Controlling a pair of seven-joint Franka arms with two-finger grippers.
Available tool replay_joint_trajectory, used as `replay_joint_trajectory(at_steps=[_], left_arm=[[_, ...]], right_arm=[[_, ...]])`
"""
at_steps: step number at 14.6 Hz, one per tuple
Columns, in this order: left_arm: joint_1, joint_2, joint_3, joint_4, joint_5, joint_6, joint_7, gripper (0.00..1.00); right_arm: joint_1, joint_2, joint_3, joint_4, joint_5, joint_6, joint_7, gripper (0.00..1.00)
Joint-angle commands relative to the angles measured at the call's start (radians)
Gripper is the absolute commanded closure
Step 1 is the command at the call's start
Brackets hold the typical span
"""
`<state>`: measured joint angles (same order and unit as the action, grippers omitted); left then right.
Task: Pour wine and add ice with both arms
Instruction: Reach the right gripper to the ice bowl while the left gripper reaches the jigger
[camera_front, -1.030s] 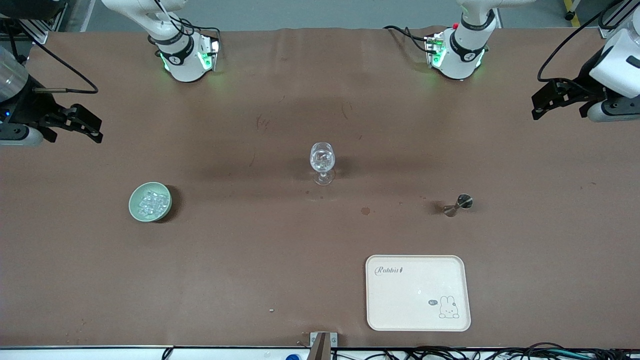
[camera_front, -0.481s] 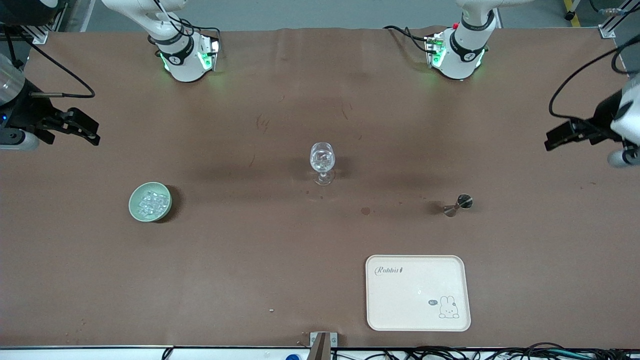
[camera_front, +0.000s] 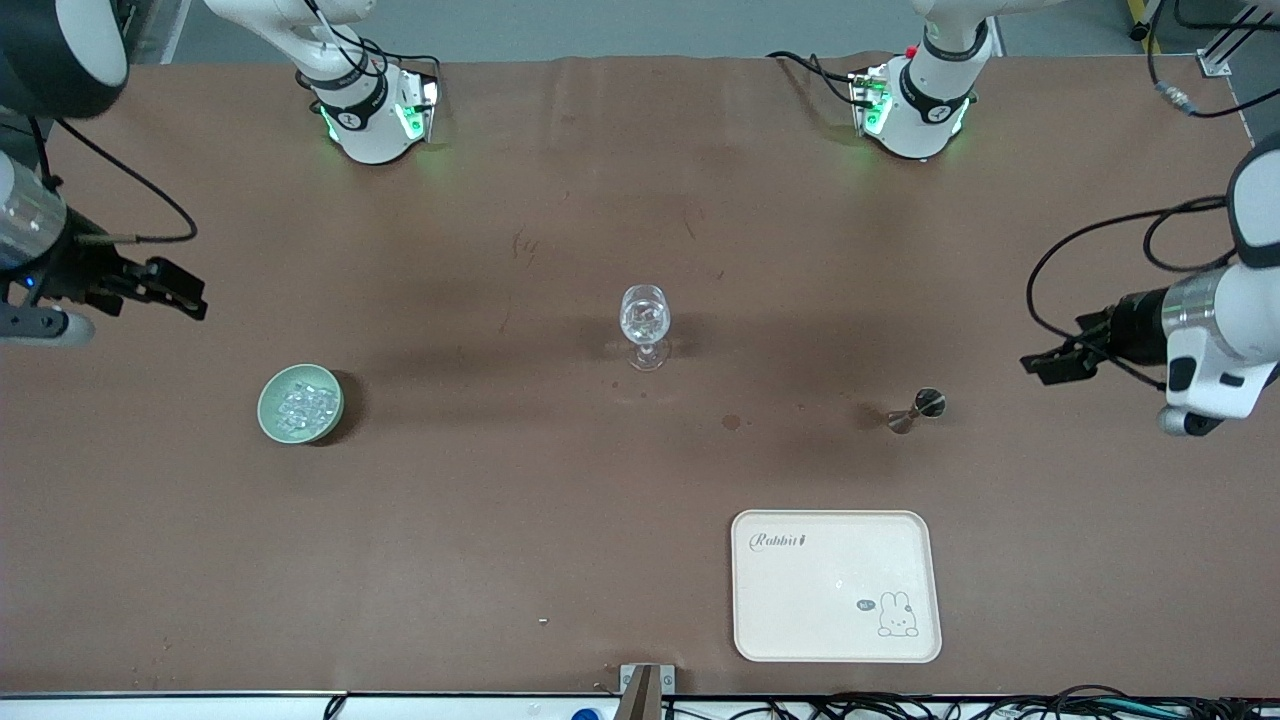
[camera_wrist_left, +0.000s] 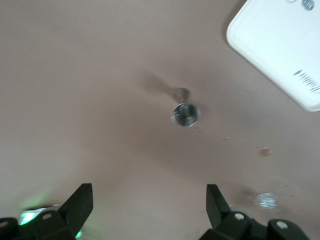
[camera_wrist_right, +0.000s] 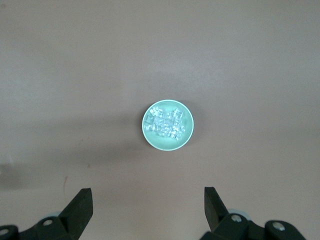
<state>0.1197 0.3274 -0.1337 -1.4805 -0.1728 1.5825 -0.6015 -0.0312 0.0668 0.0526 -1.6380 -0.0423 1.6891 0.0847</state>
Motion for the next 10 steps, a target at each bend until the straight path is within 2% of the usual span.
replay_joint_trajectory(at_steps=[1, 3, 6, 10], left_arm=[[0.047, 0.074, -0.003, 0.029, -0.098, 0.053, -0.012, 0.0], [0.095, 0.128, -0.003, 0.026, -0.186, 0.108, -0.03, 0.0], [0.141, 0.189, -0.003, 0.02, -0.296, 0.151, -0.157, 0.0], [0.182, 0.295, -0.003, 0.014, -0.505, 0.166, -0.193, 0.0]], right_arm=[[-0.035, 0.063, 0.009, -0.037, 0.002, 0.082, -0.013, 0.01], [-0.047, 0.128, 0.009, -0.037, 0.002, 0.124, -0.013, 0.01], [-0.068, 0.223, 0.009, -0.042, 0.002, 0.211, -0.042, 0.02], [-0.061, 0.246, 0.009, -0.198, 0.002, 0.441, -0.042, 0.03]])
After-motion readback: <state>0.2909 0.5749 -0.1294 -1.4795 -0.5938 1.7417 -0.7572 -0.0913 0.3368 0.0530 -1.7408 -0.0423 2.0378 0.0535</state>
